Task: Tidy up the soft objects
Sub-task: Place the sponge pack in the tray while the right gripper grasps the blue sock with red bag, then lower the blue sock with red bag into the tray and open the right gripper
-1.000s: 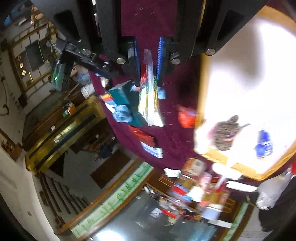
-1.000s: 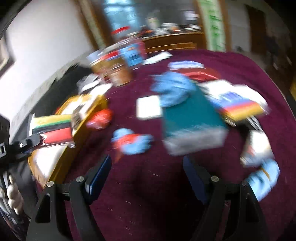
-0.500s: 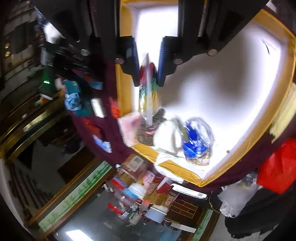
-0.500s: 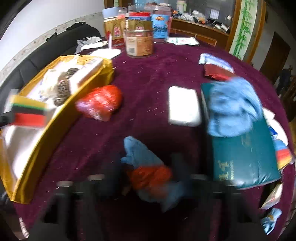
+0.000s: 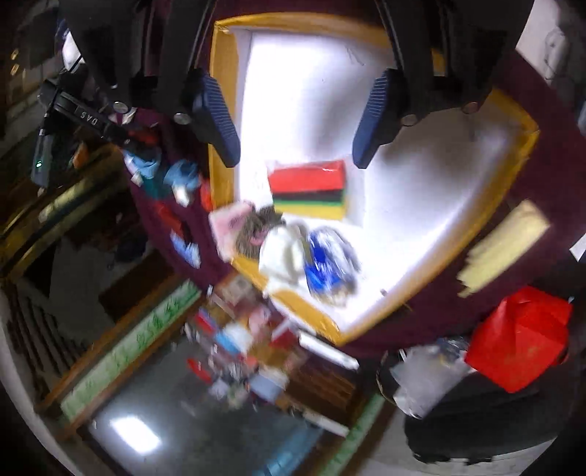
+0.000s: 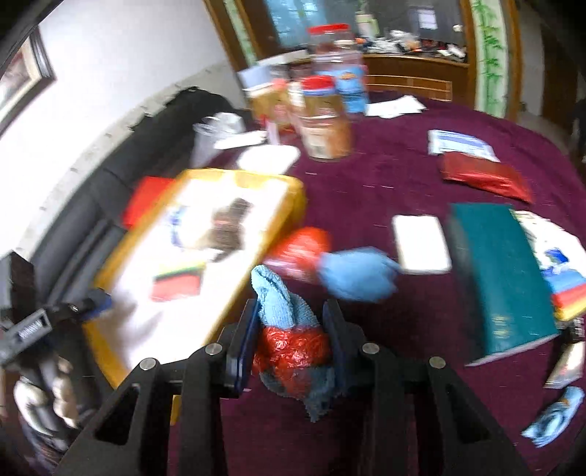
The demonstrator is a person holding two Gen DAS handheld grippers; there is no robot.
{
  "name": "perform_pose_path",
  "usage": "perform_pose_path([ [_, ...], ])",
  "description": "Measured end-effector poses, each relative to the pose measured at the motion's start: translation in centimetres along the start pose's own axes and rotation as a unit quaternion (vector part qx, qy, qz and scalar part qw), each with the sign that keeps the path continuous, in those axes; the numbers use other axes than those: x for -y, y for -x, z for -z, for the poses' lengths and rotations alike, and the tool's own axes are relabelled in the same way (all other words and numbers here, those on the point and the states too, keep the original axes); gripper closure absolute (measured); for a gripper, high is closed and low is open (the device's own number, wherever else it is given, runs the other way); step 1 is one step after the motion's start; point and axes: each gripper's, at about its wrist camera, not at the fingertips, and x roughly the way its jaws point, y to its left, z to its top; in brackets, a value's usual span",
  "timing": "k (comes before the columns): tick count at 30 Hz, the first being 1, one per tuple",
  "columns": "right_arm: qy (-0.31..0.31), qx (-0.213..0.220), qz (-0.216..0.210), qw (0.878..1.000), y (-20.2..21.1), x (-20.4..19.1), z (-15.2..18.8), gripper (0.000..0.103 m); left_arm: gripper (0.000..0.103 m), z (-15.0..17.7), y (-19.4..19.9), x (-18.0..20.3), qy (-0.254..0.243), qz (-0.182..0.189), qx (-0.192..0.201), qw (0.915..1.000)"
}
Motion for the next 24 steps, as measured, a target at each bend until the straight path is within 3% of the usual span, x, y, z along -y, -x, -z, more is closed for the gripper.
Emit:
perform_pose_path([
  [5,0.015,-0.018,-0.042,0.999,-2.2,-4.5,-0.8,0.069,0.030,0.9,2.3,-1.8,0.037,0.016,0.031,0.9987],
  [9,0.010,-0.034,-0.042,0.998,-5.4,-6.5,-1.9,0.068,0.030,1.5,2.7,-2.9,0.046,0.016,0.029,0.9984],
  [14,0.007,-0.036,-0.011,0.999,-8.0,-7.2,-3.1,0.067,0.030,1.9,3.3,-3.4,0.044,0.016,0.031,0.9984],
  [16,-0.003,-0.035,-0.002,0.999,-8.8,-7.0,-3.4,0.062,0.028,1.9,3.5,-3.3,0.042,0.016,0.032,0.9985],
  [18,-0.014,-0.035,0.000,0.999,-9.0,-6.7,-3.5,0.047,0.027,2.0,3.6,-3.2,0.041,0.021,0.032,0.9984],
  [20,-0.020,-0.023,-0.006,1.000,-8.4,-6.3,-3.3,0.040,0.027,2.1,3.8,-2.8,0.036,0.027,0.031,0.9985],
  [24,-0.026,0.003,-0.006,1.000,-6.0,-5.3,-2.8,0.036,0.024,2.3,3.8,-2.2,0.028,0.030,0.030,0.9987],
])
